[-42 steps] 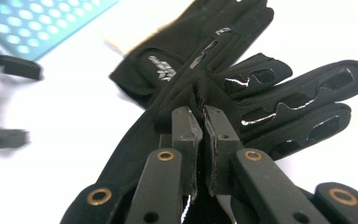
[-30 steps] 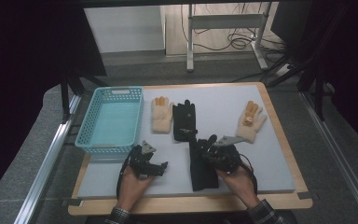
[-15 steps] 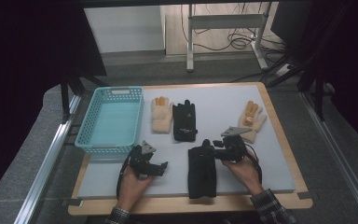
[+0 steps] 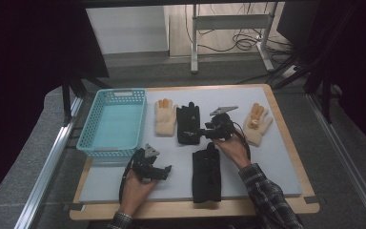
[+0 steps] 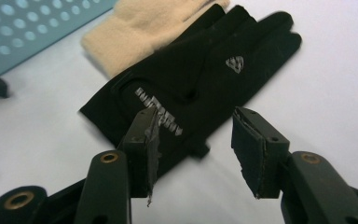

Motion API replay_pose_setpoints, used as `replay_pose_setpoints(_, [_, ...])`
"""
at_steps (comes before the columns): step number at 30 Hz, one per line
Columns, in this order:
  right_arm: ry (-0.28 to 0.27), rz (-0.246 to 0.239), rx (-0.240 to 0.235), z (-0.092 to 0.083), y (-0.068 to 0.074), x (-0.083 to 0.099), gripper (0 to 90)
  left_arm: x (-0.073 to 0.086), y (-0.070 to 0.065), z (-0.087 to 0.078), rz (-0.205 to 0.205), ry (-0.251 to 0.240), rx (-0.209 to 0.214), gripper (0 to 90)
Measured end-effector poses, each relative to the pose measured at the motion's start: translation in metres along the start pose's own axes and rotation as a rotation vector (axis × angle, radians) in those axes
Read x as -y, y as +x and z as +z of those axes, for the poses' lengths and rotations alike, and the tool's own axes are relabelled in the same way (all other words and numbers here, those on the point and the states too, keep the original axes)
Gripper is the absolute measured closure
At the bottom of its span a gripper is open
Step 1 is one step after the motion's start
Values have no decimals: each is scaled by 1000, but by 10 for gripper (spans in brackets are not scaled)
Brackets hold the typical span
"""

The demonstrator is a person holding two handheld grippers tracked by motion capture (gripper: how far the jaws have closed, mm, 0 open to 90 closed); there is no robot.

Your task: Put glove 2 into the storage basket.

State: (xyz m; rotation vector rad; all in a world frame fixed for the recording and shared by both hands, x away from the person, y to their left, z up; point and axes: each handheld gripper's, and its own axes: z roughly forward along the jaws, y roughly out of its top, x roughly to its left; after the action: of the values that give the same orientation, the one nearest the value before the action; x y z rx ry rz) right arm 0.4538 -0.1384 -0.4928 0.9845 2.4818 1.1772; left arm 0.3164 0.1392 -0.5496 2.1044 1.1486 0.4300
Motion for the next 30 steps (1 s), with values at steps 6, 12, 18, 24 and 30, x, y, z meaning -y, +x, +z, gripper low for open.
replay_pose_setpoints(6, [31,-30,-15,30,-10,-19,509,0,0,0,0,0,0,53])
replay_pose_setpoints(12, [33,-37,-1,56,-14,-31,451,0,0,0,-2,-4,2,54])
replay_pose_setpoints(18, [93,-33,12,85,-17,-31,410,0,0,0,4,0,2,55])
replay_pose_setpoints(24, [89,-47,15,87,-14,-31,630,0,0,0,5,0,2,56])
replay_pose_setpoints(30, [101,-29,56,86,-7,-33,826,0,0,0,5,-1,1,56])
